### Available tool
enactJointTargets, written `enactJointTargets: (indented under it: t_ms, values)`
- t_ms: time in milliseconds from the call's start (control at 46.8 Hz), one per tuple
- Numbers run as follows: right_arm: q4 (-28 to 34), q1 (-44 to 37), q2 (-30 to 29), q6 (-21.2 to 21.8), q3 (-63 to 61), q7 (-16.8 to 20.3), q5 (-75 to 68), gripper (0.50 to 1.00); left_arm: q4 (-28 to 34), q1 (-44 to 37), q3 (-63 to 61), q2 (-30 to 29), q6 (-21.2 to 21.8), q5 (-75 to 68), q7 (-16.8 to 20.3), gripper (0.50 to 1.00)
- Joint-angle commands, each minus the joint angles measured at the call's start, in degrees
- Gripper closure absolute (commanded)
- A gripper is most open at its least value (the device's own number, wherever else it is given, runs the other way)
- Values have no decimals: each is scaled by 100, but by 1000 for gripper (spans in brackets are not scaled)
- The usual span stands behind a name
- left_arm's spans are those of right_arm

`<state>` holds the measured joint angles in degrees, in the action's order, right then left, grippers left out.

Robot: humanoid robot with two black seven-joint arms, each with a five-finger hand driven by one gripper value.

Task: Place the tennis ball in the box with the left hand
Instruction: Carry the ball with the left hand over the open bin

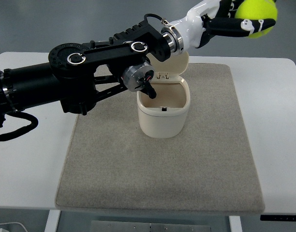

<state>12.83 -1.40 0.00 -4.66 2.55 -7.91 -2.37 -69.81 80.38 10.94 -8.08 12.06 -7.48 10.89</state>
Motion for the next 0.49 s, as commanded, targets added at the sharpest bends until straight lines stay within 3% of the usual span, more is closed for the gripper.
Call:
enactJointTargets:
  t_ms: [0,235,470]
  values:
    - [0,0,0,0,0,0,0,562,-251,-22,-293,-193,-10,-8,1,1000]
    - [-8,0,0,0,0,0,0,562,-629,74,-891,-589,-54,-16,-17,1000]
    - [0,0,0,0,0,0,0,562,-1262,575,-1664,-1371,-72,-25,-122,1000]
